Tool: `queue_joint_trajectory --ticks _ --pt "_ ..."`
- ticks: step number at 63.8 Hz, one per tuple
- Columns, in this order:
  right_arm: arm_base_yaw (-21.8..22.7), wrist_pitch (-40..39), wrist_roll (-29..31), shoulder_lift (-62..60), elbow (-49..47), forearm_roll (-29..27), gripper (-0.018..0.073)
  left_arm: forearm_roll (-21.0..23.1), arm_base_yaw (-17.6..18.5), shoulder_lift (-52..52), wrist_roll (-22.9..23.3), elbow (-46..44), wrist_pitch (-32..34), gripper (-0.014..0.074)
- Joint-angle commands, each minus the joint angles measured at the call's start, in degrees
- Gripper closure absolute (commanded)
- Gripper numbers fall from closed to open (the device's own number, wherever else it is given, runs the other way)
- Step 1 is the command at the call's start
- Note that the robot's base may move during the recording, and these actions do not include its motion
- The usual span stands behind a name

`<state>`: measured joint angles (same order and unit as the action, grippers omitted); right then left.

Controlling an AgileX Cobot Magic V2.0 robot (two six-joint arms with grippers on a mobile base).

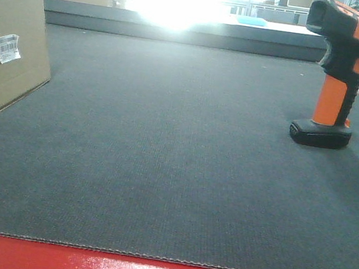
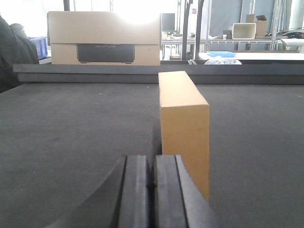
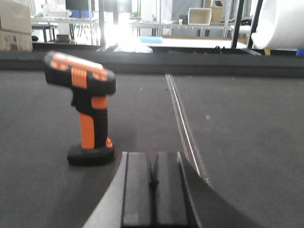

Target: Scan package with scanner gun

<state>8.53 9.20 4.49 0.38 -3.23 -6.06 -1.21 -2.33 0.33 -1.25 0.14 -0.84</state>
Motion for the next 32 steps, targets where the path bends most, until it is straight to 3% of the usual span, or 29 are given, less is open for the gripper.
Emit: queue_joint_trajectory --ticks 1,6,32 --pt "0.09 -3.96 -0.30 -0.38 2.71 0.32 0.0713 -0.22 0.38 -0.33 0.42 -0.14 1.39 0.0707" --pt "0.09 -6.82 -0.30 -0.38 3.23 0.32 0.0713 -0.22 0.38 -0.33 0.42 -0.14 1.39 0.0707" --pt "0.09 -4.04 -0.30 -0.38 3.23 0.32 0.0713 -0.22 0.38 -0.33 0.42 -0.14 1.39 0.0707"
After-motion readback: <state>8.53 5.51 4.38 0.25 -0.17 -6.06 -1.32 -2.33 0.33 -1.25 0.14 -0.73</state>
